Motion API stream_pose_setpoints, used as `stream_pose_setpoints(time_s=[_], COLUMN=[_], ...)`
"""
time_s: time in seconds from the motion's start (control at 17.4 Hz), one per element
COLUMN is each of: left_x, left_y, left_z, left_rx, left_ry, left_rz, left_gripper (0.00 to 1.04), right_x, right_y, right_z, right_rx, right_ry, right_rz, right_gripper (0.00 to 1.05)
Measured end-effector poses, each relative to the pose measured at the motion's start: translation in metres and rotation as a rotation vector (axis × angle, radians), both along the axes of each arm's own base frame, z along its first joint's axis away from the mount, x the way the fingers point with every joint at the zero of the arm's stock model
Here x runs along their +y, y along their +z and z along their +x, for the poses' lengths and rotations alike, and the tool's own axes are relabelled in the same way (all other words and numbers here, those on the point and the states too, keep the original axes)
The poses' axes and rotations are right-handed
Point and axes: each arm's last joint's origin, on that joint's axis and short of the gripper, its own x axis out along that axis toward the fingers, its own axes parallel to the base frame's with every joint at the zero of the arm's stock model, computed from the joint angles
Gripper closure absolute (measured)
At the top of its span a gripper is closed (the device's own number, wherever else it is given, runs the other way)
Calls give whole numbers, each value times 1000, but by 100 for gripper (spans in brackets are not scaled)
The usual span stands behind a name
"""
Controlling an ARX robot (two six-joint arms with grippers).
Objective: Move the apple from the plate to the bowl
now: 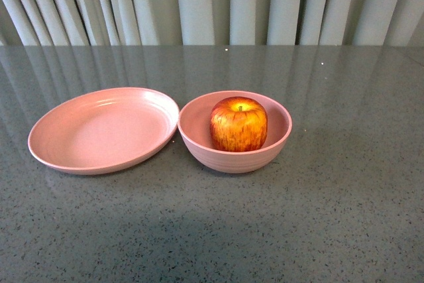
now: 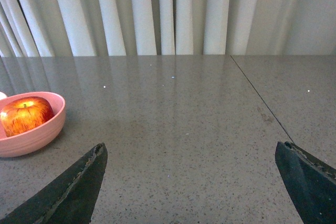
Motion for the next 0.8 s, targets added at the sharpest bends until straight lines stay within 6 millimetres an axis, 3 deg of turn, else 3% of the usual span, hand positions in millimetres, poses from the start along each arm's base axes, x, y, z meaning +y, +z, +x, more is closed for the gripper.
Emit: stream_pose_setpoints(time_s=[0.11,0.34,0.8], left_x=[0,0,0], left_y=[0,0,0], left_z=[0,0,0], left_rx=[0,0,0], left_ry=[0,0,0], left_rz=[0,2,3], left_gripper=[52,5,7], right_x=[0,0,0], right_y=[0,0,0], right_z=[0,0,0], right_rx=[0,0,0], right_ry=[0,0,0], right_rz=[0,0,0], right_gripper=[7,7,7])
